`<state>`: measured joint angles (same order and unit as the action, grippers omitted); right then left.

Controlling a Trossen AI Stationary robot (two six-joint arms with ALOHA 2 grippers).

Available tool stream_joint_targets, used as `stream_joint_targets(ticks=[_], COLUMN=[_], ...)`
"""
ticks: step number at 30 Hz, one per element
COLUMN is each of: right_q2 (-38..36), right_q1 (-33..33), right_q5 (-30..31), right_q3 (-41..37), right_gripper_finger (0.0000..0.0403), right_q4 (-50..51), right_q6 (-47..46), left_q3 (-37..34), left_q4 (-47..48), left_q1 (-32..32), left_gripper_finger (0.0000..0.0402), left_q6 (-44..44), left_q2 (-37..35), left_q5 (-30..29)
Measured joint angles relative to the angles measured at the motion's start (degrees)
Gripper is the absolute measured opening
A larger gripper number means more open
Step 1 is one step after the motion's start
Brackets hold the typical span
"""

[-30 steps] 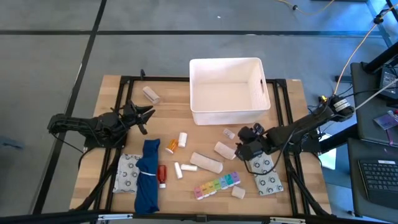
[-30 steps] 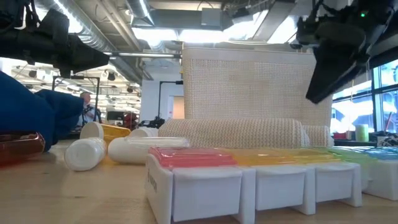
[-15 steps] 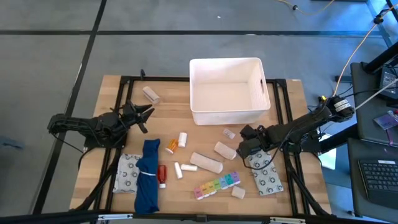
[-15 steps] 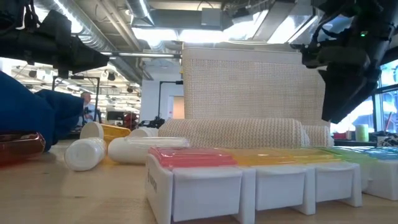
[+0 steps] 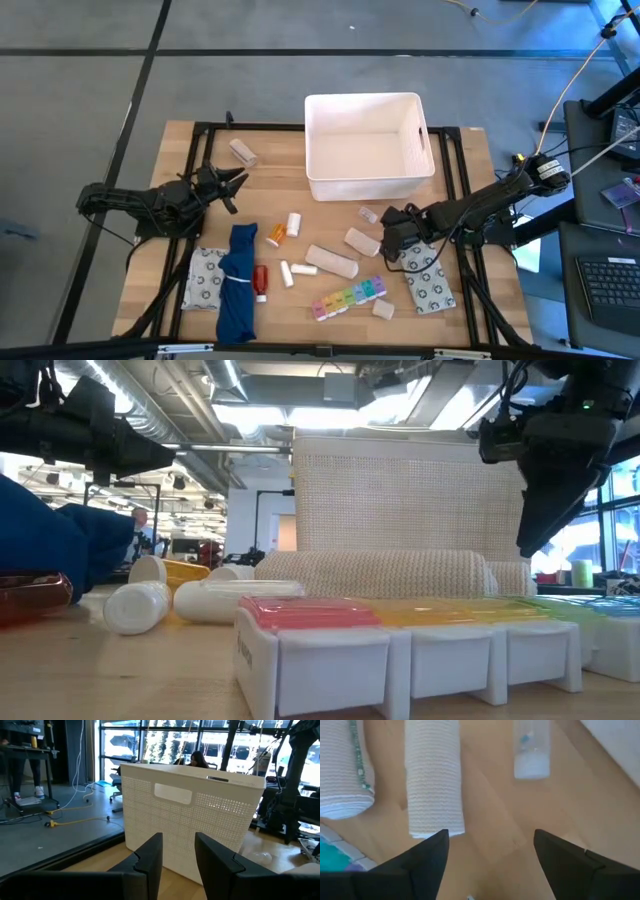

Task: Pick & place medical supplies in basket/bin
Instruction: Put the transparent pill bottle into the white container

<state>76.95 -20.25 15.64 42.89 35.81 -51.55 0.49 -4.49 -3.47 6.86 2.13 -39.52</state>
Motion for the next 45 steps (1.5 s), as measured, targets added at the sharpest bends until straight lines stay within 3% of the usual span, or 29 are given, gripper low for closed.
stream_joint_targets(ticks=[3, 13, 24, 29, 33, 45], right_q2=[0.0, 0.0, 0.0, 0.0, 0.0, 0.0], right_q1=[-0.1, -0.1, -1.5, -4.7, -5.9, -5.8], right_q5=[3.0, 3.8, 20.6, 21.8, 25.6, 25.6], right_q3=[0.0, 0.0, -3.5, -12.0, -16.9, -26.5], right_gripper_finger=[0.0316, 0.0325, 0.0321, 0.0304, 0.0291, 0.0283], right_q4=[-0.6, -6.4, -6.5, -19.4, -30.3, -42.3], right_q6=[2.9, 4.9, 8.7, 5.4, 8.8, 11.9], left_q3=[0.0, 0.0, 0.0, 0.0, 0.0, 0.0], left_q4=[0.0, 0.0, 0.0, 0.0, 0.0, 0.0], left_q1=[0.0, 0.0, 0.0, 0.0, 0.0, 0.0], left_gripper_finger=[0.0109, 0.0110, 0.0111, 0.0111, 0.0111, 0.0111], left_q6=[0.0, 0.0, 1.4, 3.0, 3.1, 4.6], left_q2=[0.0, 0.0, 0.0, 0.0, 0.0, 0.0], left_q5=[0.0, 0.0, 0.1, 0.1, 0.1, 0.0])
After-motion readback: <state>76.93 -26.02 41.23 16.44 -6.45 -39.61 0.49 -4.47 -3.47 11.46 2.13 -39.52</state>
